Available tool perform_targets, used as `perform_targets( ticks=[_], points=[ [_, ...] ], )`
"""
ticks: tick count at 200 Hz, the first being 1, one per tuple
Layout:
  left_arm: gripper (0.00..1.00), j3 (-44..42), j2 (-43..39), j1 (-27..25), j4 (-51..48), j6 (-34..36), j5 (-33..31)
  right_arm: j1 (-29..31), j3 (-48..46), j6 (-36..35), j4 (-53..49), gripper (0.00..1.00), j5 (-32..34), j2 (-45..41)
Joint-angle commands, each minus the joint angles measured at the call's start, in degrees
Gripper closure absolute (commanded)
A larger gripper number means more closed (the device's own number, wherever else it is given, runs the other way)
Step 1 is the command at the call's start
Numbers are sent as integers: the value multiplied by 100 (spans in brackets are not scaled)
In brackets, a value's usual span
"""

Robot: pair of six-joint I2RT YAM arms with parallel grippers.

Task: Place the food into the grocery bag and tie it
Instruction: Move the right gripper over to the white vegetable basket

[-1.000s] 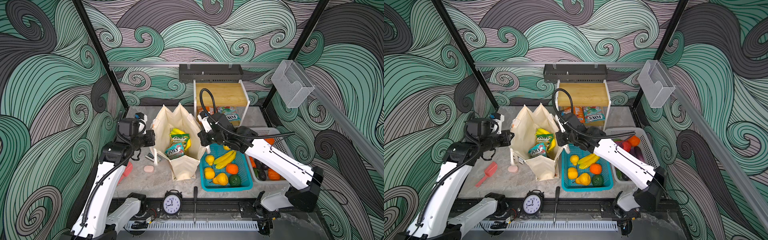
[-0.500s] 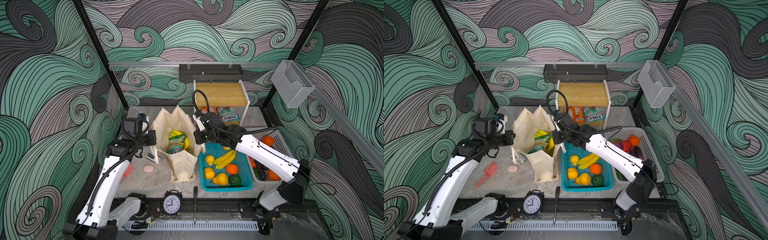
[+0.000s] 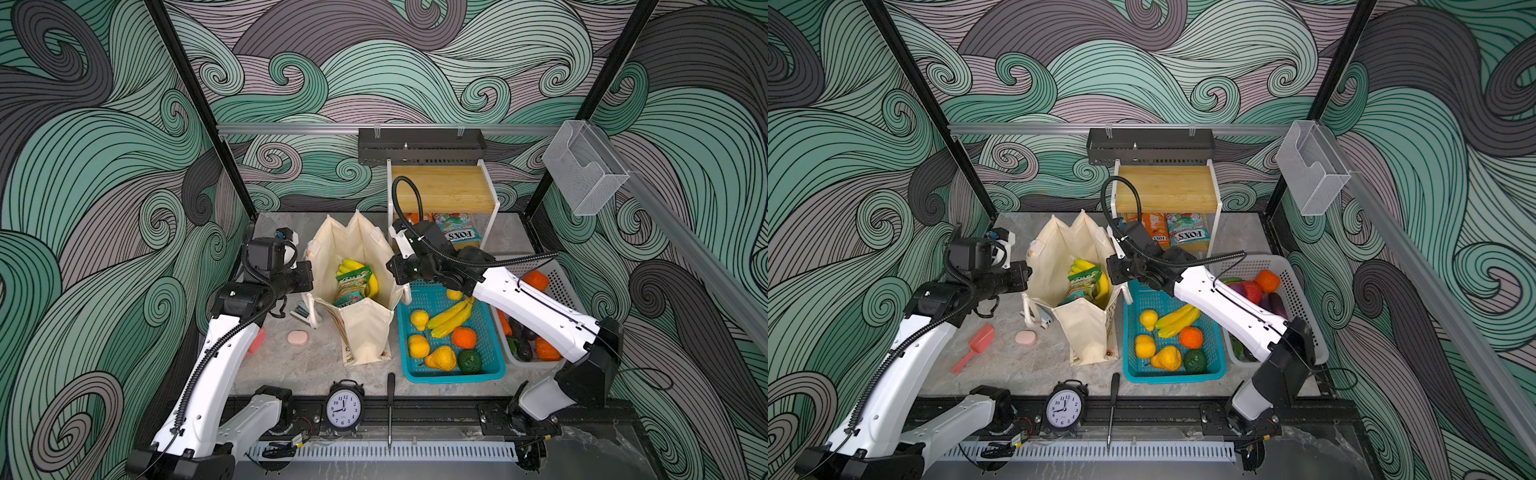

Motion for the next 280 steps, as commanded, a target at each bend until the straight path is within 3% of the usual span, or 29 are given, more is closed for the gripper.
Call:
perform_targets(
  ticks=[1, 64, 114, 150, 177, 224, 280],
  points=[
    [100, 109, -129, 43, 20, 72, 106, -33, -113, -113, 259, 47, 39, -482],
    [100, -437, -300, 43, 256, 144, -16, -158, -1147, -191, 299, 1, 997, -2168],
    [100, -559, -379, 38, 229, 241, -220, -1057, -2121, -266, 166, 1, 1370, -3436],
    [100, -585, -364, 40, 238, 237, -184, -2322, -2809, 88, 137, 1, 1219, -3850],
    [100, -595, -364, 38, 245, 243, -176, -3391, -3248, 413, 338, 1, 461, -3810],
    [100, -608, -357, 38, 263, 244, -123, -4852, -4254, 1166, 1375, 3, -120, -3547],
    [100, -621, -393, 38, 252, 248, -114, -5272, -4473, 1044, 1895, 9, -355, -2698]
  ],
)
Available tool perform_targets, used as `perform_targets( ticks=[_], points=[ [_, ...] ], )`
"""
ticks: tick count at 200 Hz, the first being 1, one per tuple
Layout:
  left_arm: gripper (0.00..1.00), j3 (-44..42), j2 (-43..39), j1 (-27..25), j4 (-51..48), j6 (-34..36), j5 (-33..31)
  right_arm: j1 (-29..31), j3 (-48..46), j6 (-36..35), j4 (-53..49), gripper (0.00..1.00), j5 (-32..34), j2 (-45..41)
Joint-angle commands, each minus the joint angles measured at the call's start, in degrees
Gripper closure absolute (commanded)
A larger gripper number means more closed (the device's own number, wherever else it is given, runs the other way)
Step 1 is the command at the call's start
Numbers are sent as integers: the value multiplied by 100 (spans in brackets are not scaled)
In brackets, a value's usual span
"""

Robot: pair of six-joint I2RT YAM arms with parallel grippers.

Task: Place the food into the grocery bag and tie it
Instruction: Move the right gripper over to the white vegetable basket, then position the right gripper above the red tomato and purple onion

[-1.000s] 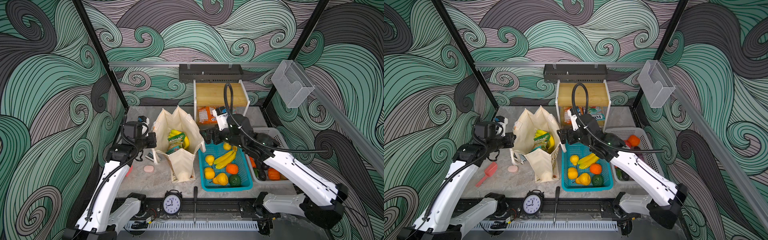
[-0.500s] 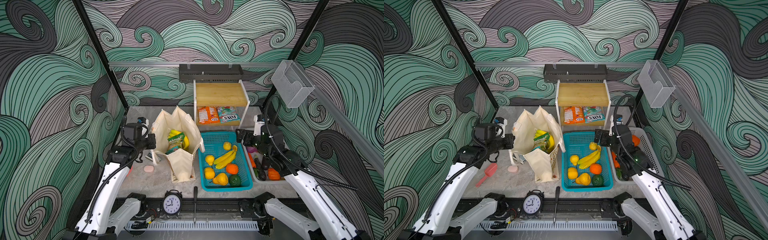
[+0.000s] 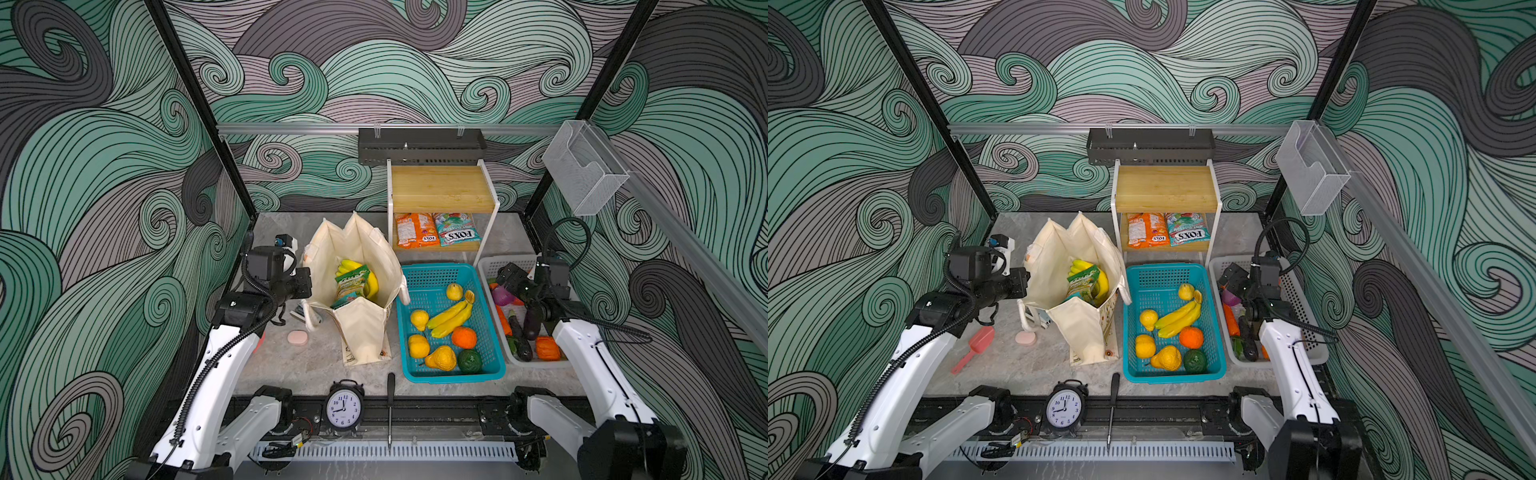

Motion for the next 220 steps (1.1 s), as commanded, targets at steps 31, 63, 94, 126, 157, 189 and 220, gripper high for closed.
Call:
perform_targets(
  ticks=[31, 63, 94, 126, 157, 189, 220],
  points=[
    [100, -73, -73, 40, -58, 70, 138, -94, -166, -114, 481, 13, 12, 427],
    [100, -80, -99, 37, -60, 77, 146, -90, -175, -113, 489, 13, 127, 855],
    [100, -76, -91, 36, -61, 70, 177, -114, -177, -105, 456, 8, 207, 1161],
    [100, -79, -121, 36, -66, 70, 146, -148, -194, -41, 520, 10, 35, 1397],
    [100, -90, -135, 36, -70, 79, 107, -170, -260, 52, 544, 12, 42, 1420],
    [100, -90, -151, 36, -66, 78, 82, -204, -337, 217, 685, 17, -139, 1581],
    [100, -90, -149, 36, -65, 86, 76, -219, -416, 326, 804, 20, -254, 1647]
  ],
)
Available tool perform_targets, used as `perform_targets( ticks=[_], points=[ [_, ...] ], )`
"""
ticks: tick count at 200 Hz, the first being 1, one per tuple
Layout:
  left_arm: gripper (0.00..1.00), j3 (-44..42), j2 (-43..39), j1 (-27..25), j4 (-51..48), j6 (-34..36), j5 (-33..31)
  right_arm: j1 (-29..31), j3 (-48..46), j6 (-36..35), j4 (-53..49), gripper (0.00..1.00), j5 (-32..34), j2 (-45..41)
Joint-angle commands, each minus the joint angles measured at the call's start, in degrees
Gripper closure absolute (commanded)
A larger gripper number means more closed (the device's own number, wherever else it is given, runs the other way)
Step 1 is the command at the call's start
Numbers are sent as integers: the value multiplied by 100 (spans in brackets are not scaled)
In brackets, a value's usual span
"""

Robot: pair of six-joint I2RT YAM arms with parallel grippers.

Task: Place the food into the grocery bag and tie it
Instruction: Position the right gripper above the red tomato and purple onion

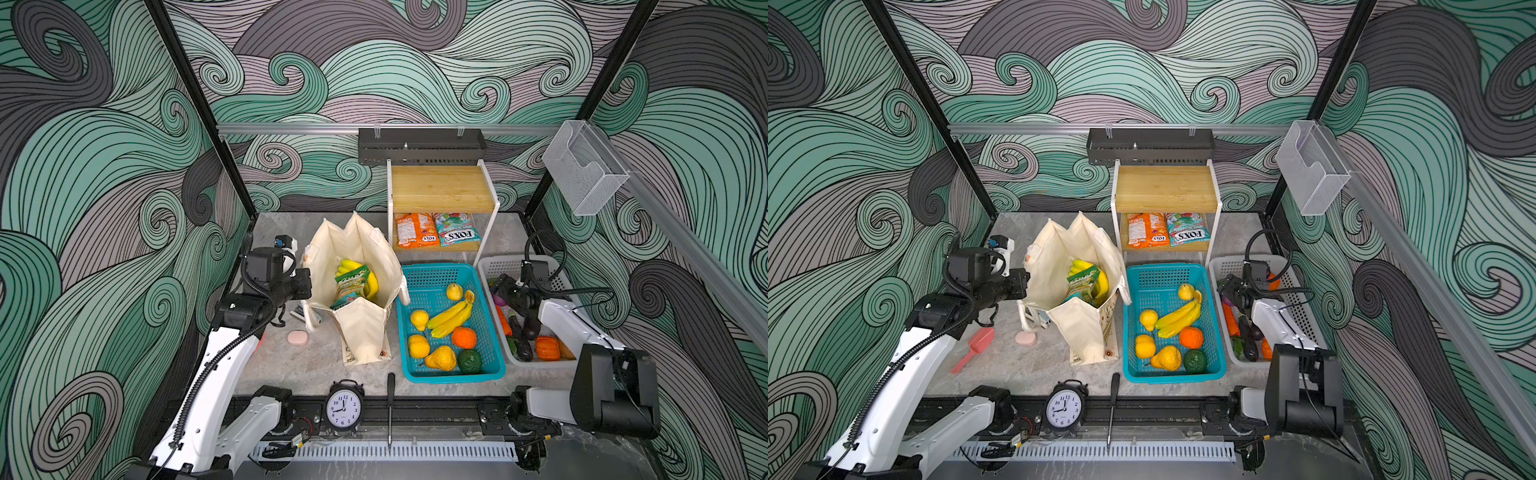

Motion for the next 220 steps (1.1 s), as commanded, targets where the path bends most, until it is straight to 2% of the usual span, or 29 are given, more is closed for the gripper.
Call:
perform_targets(
  ticks=[1, 39, 83, 133, 220],
  points=[
    [100, -31, -76, 36, -96, 75, 59, -42, -94, 145, 173, 21, -140, 42],
    [100, -31, -102, 36, -96, 84, 48, -106, -116, 185, 214, 22, -250, 90],
    [100, -31, -145, 36, -96, 86, 2, -152, -157, 238, 285, 37, -389, 15],
    [100, -22, -121, 36, -113, 91, -12, -187, -221, 255, 395, 43, -508, -311],
    [100, -22, -119, 36, -118, 102, -69, -220, -326, 136, 323, 44, -434, -1670]
  ],
)
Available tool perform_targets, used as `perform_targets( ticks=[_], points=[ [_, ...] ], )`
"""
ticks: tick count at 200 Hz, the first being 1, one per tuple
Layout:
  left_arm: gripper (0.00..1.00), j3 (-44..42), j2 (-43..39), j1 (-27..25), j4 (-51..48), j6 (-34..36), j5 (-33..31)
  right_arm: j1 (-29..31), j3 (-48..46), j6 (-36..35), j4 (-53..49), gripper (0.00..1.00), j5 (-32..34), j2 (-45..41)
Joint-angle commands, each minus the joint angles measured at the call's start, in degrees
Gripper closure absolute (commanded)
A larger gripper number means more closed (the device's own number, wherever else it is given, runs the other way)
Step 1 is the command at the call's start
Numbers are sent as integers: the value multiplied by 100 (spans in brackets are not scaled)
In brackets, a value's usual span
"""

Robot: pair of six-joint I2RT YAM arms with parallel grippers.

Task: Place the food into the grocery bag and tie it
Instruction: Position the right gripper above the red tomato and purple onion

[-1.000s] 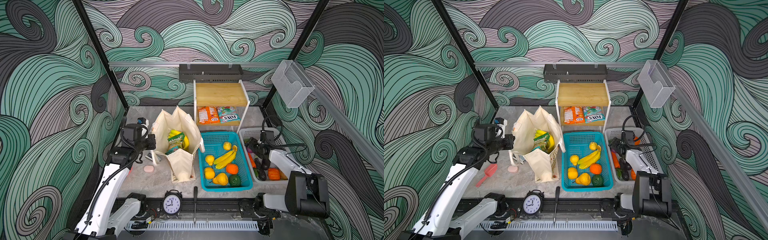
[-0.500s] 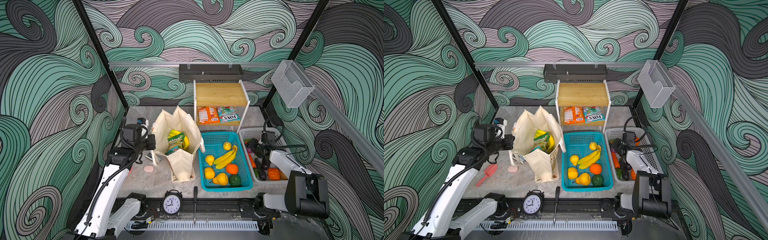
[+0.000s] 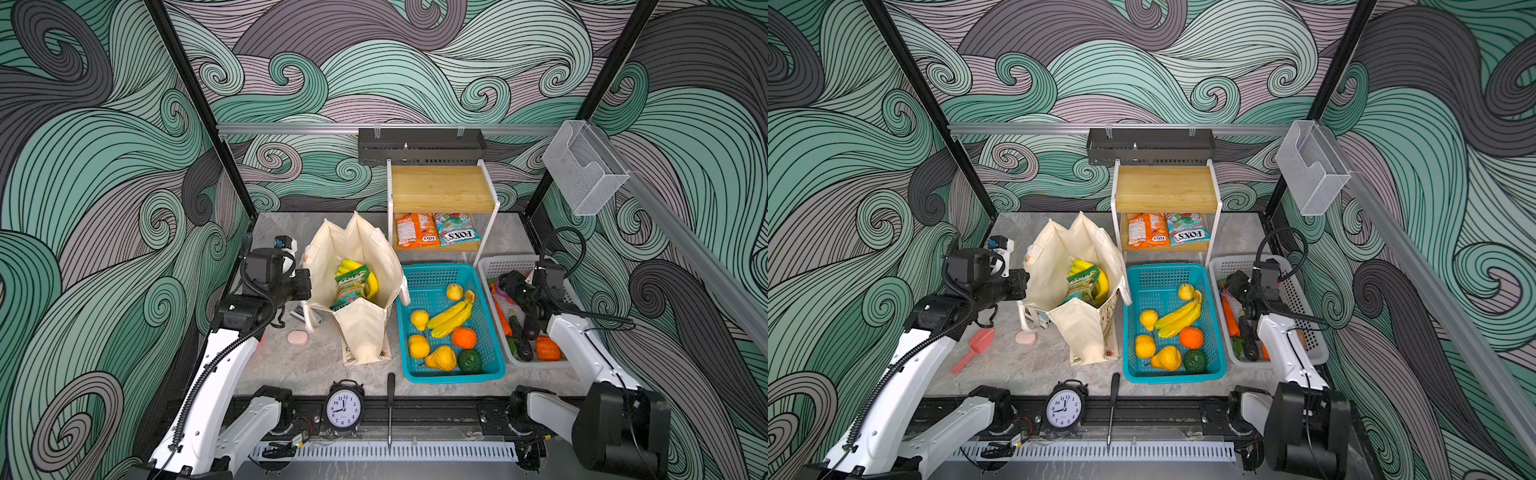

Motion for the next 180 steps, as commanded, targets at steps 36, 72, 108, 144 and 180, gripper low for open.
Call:
perform_targets(
  ticks=[36, 72, 108, 144, 180],
  points=[
    [100, -11, -46, 36, -118, 59, -46, -32, -48, -50, 90, 44, -415, -725],
    [100, -12, -44, 36, -119, 52, -56, -21, 30, 110, 286, 45, -1110, -1194],
    [100, -12, -24, 36, -113, 57, -46, 211, 223, 446, 476, 46, -1803, -1494],
    [100, -20, -9, 40, -106, 53, -21, 1051, 624, 405, 441, 46, -1789, -1595],
    [100, -29, 24, 36, -100, 57, 50, 2079, 945, 404, 568, 46, -1518, -1494]
  ],
)
